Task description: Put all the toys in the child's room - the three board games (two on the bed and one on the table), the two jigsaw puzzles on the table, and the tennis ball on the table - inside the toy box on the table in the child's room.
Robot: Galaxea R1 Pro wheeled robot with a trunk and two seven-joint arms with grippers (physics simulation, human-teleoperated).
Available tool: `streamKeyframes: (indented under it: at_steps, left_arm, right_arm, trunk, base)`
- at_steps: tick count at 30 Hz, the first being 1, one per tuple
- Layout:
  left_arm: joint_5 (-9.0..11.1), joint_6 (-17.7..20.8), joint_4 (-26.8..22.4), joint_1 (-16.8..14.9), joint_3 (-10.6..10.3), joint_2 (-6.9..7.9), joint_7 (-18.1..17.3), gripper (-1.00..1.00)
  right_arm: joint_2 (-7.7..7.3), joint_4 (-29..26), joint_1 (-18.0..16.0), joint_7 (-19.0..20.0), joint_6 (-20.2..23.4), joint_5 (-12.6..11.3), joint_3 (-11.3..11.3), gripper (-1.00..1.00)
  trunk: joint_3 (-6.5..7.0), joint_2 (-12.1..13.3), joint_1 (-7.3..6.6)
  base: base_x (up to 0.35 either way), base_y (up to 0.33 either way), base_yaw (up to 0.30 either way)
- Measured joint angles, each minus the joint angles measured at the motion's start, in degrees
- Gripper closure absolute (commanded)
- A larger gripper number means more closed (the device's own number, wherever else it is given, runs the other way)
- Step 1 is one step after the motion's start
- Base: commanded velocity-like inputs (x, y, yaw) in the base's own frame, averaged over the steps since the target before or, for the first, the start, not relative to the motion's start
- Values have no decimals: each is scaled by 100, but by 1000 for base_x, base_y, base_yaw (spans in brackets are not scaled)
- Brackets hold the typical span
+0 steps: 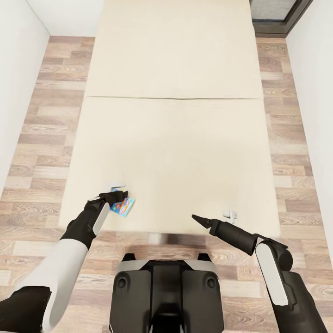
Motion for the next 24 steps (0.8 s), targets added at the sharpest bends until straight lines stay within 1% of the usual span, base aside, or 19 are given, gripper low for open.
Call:
streamKeyframes:
  at_steps: [11, 24]
  left_arm:
    - [-1, -4, 0, -1, 0, -1, -6, -100]
    - [0, -4, 0, 2, 7, 0, -11, -100]
  right_arm:
    - [0, 0, 0, -1, 1, 0, 0, -100]
    - [0, 0, 0, -1, 1, 0, 0, -100]
  trunk:
    - [0, 0, 1]
    - [0, 0, -1]
  base:
    - [-192, 0, 0]
    - [-49, 0, 0]
